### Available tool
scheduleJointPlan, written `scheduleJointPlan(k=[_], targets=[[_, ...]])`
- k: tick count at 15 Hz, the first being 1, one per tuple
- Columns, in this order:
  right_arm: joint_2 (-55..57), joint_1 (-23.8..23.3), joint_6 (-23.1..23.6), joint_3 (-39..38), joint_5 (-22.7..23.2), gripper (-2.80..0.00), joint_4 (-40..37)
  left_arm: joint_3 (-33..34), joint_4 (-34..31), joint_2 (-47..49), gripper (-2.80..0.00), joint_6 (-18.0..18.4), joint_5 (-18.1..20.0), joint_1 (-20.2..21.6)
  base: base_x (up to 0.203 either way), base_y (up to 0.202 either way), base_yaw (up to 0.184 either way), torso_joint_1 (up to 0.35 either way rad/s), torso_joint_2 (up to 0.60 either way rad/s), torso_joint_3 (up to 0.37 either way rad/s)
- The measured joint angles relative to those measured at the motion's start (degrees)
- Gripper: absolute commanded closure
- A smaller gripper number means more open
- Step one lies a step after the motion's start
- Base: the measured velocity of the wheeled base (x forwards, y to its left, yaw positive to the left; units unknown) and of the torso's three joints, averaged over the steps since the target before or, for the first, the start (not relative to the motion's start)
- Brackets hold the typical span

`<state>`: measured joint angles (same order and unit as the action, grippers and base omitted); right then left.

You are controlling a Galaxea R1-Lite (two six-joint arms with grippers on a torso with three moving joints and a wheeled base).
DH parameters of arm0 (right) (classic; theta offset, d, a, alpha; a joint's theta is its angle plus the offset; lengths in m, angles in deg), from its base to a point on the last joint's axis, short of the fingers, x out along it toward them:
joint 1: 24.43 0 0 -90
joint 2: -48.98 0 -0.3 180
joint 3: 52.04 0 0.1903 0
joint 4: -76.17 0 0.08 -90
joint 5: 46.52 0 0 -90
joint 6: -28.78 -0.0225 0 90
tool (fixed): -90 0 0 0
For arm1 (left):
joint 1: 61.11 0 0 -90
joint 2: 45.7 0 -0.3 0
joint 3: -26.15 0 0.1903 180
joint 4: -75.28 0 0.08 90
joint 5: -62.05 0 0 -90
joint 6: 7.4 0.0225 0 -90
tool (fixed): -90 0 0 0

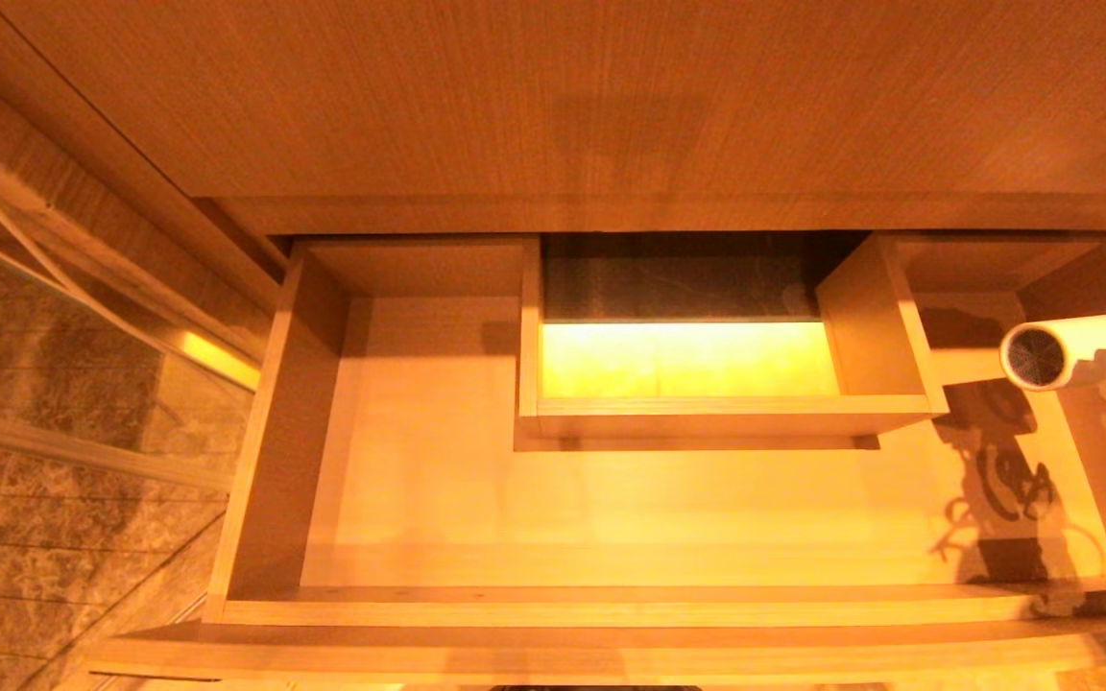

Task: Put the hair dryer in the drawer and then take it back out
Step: Put it into the drawer

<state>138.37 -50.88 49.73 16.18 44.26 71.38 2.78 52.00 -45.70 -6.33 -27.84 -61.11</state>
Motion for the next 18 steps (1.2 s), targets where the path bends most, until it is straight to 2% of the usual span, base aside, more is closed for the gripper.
scheduleJointPlan(k=[11, 15, 18], targets=[[12.75, 4.76, 0.06, 3.64, 0.41, 0.00, 9.36, 0.00, -0.05, 0.00, 0.00, 0.05, 0.00, 0.00, 0.000, 0.000, 0.000, 0.000, 0.00, 0.000], [18.41, 6.85, 0.10, 5.63, 0.20, 0.00, 16.87, 0.00, -0.02, 0.00, 0.00, -0.02, -0.01, 0.00, 0.000, 0.000, 0.000, 0.000, 0.00, 0.000], [22.51, 7.83, 0.44, 7.90, 0.15, 0.00, 17.82, 0.00, -0.02, 0.00, 0.00, 0.05, -0.01, 0.00, 0.000, 0.000, 0.000, 0.000, 0.00, 0.000]])
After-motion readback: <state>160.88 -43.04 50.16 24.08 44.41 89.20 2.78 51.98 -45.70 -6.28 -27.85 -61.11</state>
